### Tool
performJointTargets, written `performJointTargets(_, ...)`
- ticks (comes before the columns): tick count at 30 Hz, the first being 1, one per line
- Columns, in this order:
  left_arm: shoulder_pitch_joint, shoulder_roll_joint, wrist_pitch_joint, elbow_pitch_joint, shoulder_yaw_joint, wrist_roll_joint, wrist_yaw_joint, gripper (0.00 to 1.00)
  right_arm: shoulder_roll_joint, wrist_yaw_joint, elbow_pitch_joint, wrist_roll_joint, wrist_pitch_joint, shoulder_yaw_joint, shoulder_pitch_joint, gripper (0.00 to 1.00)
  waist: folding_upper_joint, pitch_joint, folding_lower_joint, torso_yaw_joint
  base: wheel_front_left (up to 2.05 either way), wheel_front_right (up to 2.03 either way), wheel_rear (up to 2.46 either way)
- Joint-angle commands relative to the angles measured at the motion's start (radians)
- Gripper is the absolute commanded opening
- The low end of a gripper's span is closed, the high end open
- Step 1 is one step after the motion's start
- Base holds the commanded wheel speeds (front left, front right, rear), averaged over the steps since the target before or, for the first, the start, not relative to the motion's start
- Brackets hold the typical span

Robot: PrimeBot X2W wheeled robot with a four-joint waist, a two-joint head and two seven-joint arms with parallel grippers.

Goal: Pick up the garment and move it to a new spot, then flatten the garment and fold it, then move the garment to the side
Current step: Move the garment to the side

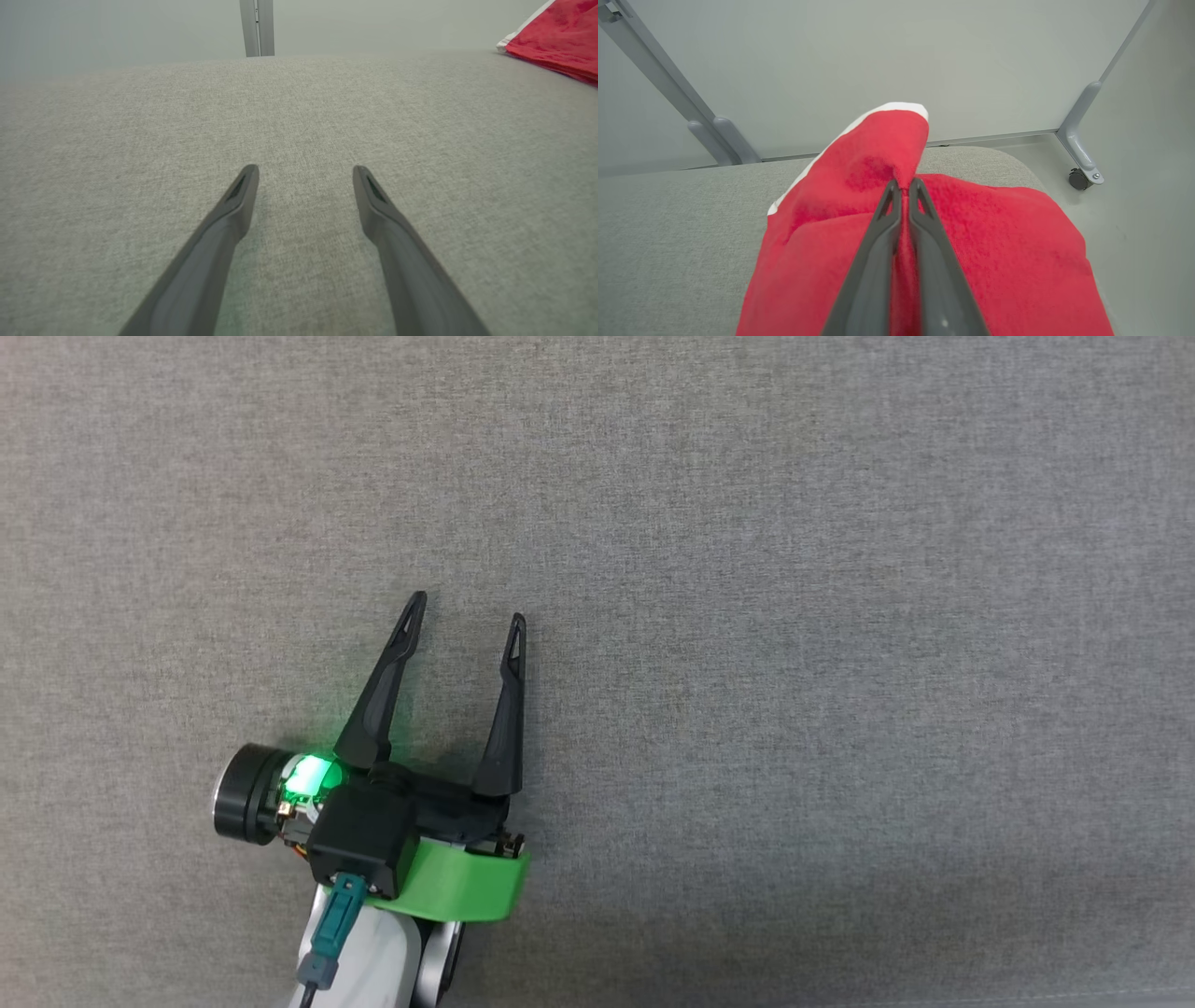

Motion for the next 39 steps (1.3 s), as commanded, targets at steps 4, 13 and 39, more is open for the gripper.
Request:
performJointTargets(4,-0.014,0.003,0.0,-0.002,0.004,0.01,0.001,1.0,-0.038,-0.001,0.035,0.02,-0.015,-0.022,0.018,0.0,0.0,0.012,-0.0002,0.016,0.0,0.0,0.0)
performJointTargets(13,-0.023,0.003,0.0,-0.001,0.012,0.02,-0.011,1.0,-0.036,-0.001,0.16,-0.003,-0.045,-0.015,0.07,1.0,0.0,0.023,-0.0002,0.014,0.0,0.0,0.0)
performJointTargets(39,0.108,0.003,0.0,0.018,0.089,-0.066,0.016,1.0,0.694,-0.001,-0.116,-0.821,-0.162,-0.331,0.393,1.0,0.0,-0.319,-0.0002,-0.04,0.0,0.0,0.0)
